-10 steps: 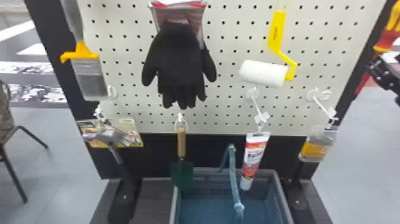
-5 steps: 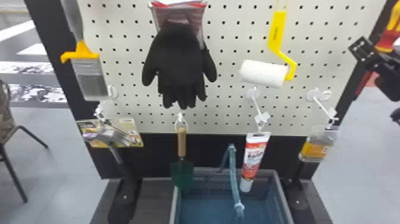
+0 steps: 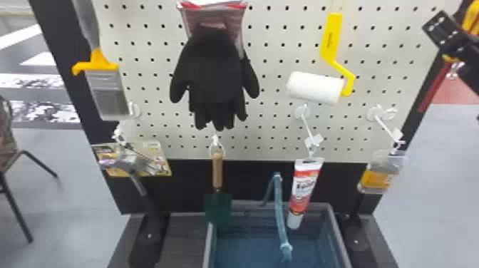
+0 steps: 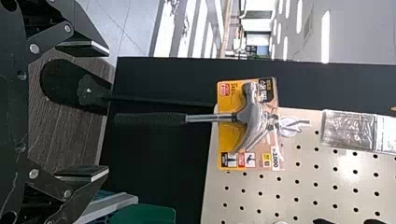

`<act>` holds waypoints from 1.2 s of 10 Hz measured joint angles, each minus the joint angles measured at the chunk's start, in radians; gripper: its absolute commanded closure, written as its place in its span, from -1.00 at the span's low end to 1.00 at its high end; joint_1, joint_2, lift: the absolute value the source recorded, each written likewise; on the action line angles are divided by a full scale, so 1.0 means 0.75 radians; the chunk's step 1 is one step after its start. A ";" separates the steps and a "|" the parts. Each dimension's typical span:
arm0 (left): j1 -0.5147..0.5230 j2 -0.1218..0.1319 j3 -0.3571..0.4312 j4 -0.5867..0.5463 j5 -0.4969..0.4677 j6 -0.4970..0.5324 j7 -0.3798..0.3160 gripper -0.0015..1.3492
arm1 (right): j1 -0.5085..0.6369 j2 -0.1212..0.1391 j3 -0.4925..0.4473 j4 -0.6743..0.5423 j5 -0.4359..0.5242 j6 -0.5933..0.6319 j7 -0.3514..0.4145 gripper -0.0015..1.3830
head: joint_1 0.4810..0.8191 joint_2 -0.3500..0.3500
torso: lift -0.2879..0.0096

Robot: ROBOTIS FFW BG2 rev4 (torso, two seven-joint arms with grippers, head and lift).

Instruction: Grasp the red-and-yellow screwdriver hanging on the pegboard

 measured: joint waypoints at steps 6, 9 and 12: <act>0.012 0.002 0.004 -0.007 0.000 0.008 0.000 -0.43 | 0.040 -0.003 -0.027 -0.050 -0.004 0.042 -0.063 0.49 | -0.60 0.00 | 0.26; 0.013 0.000 0.005 -0.011 0.002 0.011 0.000 -0.43 | 0.050 -0.001 -0.049 -0.087 0.031 0.064 -0.078 0.73 | -0.60 0.00 | 0.26; 0.014 0.000 0.004 -0.011 0.002 0.013 0.000 -0.43 | 0.065 0.004 -0.061 -0.103 0.033 0.066 -0.093 0.73 | -0.60 0.00 | 0.26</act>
